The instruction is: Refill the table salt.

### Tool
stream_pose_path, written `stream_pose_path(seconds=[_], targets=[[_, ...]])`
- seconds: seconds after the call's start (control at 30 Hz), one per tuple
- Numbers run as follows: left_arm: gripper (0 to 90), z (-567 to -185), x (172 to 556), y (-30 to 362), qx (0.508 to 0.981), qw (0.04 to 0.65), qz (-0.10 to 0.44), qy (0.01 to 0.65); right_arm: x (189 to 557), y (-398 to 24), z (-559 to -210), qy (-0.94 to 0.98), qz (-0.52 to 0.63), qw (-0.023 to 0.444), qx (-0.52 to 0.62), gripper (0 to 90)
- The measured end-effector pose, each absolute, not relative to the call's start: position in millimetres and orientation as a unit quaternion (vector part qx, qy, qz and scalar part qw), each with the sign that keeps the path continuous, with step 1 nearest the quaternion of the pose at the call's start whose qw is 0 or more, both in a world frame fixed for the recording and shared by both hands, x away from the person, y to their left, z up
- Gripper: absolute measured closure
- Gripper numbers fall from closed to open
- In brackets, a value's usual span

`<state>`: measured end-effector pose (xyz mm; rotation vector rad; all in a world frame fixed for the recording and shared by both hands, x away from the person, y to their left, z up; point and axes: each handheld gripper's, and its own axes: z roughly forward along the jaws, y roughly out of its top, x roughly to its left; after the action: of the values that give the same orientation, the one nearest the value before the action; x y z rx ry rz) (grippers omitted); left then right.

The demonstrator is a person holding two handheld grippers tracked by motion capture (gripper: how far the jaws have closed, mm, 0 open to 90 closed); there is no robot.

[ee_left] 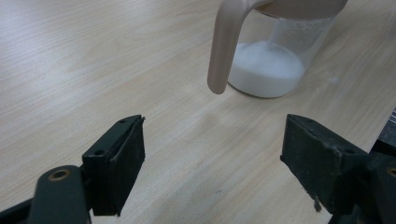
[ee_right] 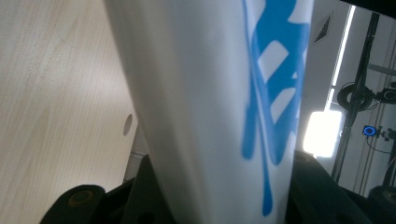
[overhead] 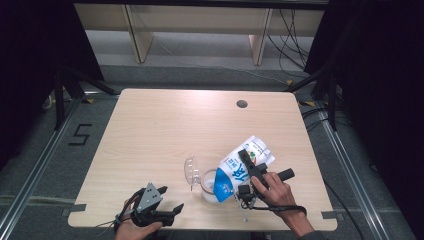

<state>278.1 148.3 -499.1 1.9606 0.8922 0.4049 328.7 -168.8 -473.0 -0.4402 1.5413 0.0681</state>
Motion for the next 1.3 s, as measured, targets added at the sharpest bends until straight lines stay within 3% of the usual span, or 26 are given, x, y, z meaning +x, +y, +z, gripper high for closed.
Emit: stream_pose_path(seconds=[1.3], targets=[[21.0,-499.1,278.0,148.3,0.796,0.457,0.164,0.362,328.5,-169.5,-470.5,0.691,0.027,0.695,-0.196,71.3]])
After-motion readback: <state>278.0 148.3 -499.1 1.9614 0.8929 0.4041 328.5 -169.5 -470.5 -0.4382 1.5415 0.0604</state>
